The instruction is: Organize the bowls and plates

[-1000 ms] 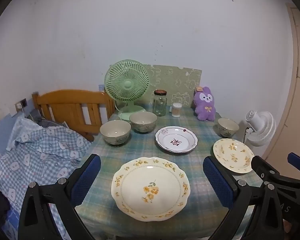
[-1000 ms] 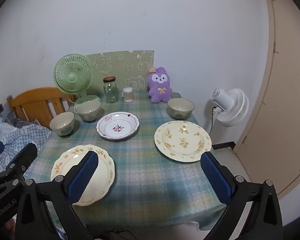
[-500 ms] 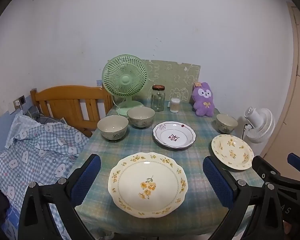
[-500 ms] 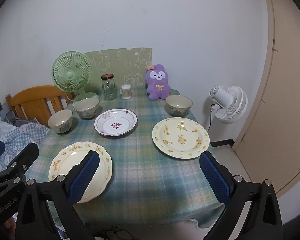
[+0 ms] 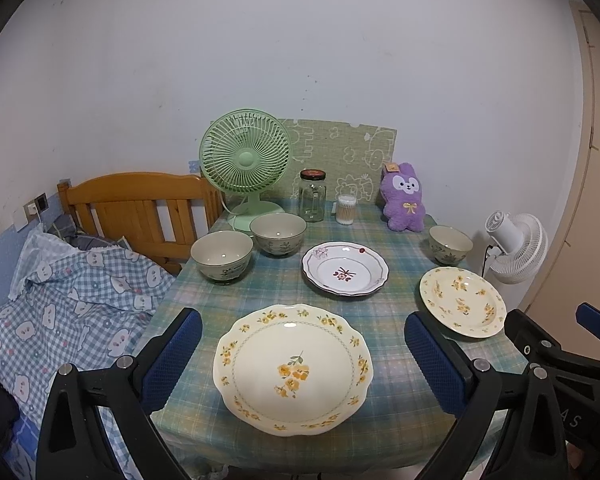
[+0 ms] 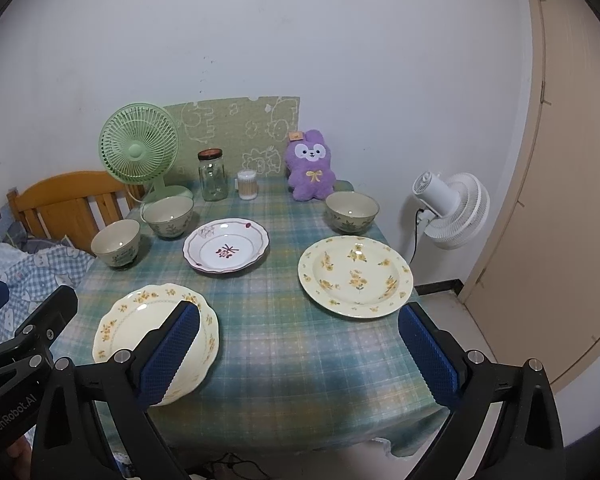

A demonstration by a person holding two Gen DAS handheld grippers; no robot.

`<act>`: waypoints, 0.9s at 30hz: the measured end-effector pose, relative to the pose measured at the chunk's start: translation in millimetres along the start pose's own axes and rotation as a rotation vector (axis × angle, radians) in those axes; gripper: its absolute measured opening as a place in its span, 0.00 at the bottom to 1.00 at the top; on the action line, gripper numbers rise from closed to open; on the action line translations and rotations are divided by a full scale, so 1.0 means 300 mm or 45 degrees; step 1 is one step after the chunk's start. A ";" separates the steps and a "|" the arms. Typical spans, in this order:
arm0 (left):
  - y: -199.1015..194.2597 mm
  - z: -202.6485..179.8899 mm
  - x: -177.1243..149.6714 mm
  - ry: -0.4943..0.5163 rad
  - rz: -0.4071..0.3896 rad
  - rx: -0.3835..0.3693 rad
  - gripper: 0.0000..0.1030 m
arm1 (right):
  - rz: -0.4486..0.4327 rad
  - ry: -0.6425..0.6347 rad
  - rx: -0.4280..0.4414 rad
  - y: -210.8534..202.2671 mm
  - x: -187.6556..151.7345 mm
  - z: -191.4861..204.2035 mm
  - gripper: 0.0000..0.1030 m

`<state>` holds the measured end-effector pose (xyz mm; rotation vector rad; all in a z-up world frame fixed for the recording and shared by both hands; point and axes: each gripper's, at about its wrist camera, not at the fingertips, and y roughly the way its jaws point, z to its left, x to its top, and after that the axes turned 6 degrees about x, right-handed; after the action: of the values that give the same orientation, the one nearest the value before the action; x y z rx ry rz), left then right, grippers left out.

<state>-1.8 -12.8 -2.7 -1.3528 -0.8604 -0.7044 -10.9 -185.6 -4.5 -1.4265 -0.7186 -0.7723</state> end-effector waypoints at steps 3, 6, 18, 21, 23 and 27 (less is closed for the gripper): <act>0.000 0.000 -0.002 0.001 -0.002 0.005 0.98 | 0.002 0.002 0.001 0.004 0.002 -0.001 0.98; -0.001 0.000 -0.005 0.001 -0.002 0.007 0.98 | 0.006 0.005 0.002 0.004 0.002 -0.001 0.98; -0.004 0.003 -0.009 0.000 -0.001 0.004 0.98 | 0.010 0.005 0.003 0.005 -0.003 0.004 0.97; -0.004 0.002 -0.010 0.001 -0.001 0.006 0.98 | 0.010 0.005 0.004 0.007 -0.002 0.002 0.97; -0.004 0.002 -0.010 0.001 -0.001 0.006 0.98 | 0.009 0.005 0.005 0.006 -0.002 0.002 0.96; -0.003 0.002 -0.007 0.002 -0.001 0.005 0.98 | 0.010 0.010 0.007 0.002 -0.014 0.008 0.97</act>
<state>-3.8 -12.5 -4.0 -1.3483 -0.8607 -0.7041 -12.9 -183.0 -8.2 -1.4199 -0.7083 -0.7685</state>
